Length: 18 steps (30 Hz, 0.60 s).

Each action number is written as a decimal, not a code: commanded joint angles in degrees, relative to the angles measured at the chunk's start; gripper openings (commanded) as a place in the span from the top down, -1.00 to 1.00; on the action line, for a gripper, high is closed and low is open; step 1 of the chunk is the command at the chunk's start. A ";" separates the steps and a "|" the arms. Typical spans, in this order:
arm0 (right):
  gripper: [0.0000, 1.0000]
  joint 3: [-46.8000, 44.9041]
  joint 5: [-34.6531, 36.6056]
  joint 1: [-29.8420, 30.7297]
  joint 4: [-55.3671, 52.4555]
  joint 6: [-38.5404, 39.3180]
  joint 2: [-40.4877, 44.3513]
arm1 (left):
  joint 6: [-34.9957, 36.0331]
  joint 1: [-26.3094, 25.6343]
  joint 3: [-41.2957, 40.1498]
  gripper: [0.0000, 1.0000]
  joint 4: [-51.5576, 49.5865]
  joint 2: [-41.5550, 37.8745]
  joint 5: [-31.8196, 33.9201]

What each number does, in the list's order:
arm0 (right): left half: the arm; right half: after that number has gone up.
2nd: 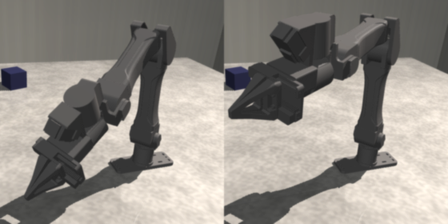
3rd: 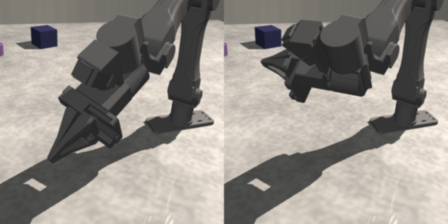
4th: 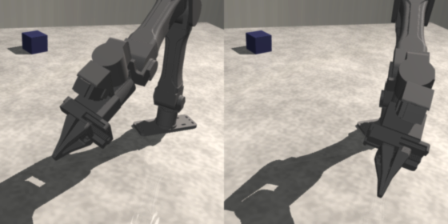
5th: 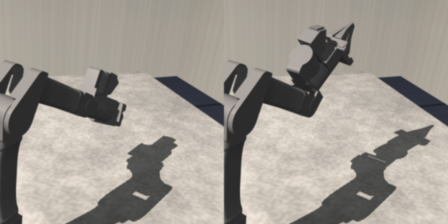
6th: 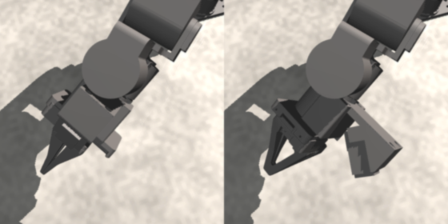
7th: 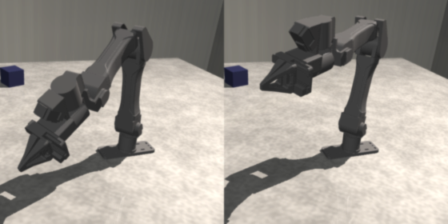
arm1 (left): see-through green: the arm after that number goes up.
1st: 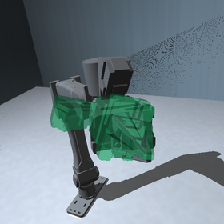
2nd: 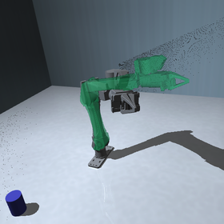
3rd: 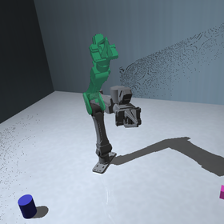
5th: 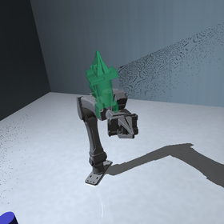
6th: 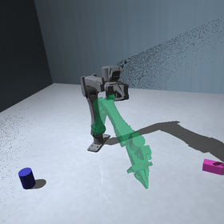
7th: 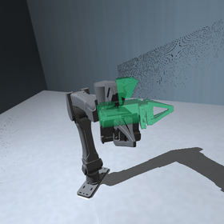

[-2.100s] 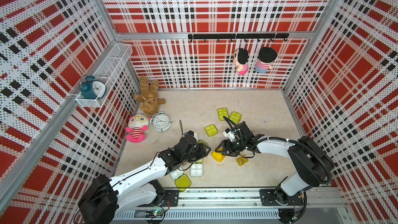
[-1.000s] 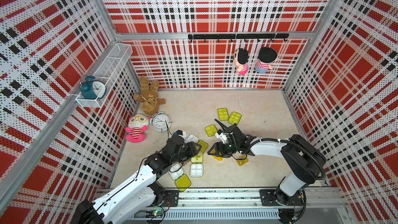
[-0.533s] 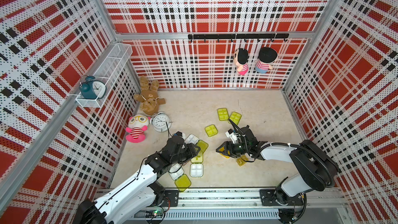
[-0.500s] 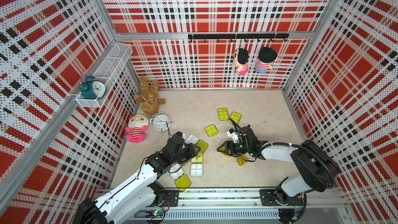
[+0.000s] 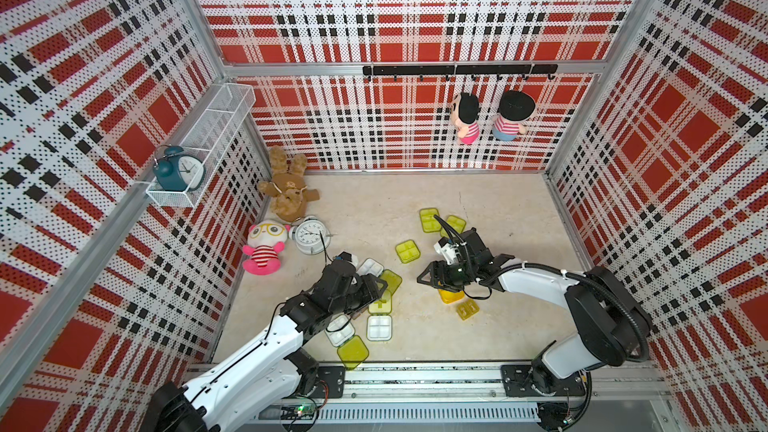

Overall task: Close pillboxes
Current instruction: Move the pillbox to the center of the board.

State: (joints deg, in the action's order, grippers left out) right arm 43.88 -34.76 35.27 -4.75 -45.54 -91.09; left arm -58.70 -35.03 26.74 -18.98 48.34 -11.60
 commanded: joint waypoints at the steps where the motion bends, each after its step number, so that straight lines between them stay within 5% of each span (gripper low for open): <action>1: -0.40 0.25 -0.48 0.50 0.77 -0.86 -2.79 | 0.16 0.50 1.78 -0.14 -1.09 0.12 1.18; 12: -0.43 -3.94 6.22 -2.25 -11.23 6.85 3.31 | 2.72 4.10 2.97 -0.25 -3.38 1.83 1.25; 18: -0.46 1.45 0.52 0.84 -12.28 10.02 4.80 | 4.26 4.81 4.11 -0.32 -5.39 2.98 -1.23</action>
State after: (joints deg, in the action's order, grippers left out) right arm 42.33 -31.86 34.41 -15.55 -38.61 -88.05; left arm -56.40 -30.85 28.47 -22.46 51.03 -11.27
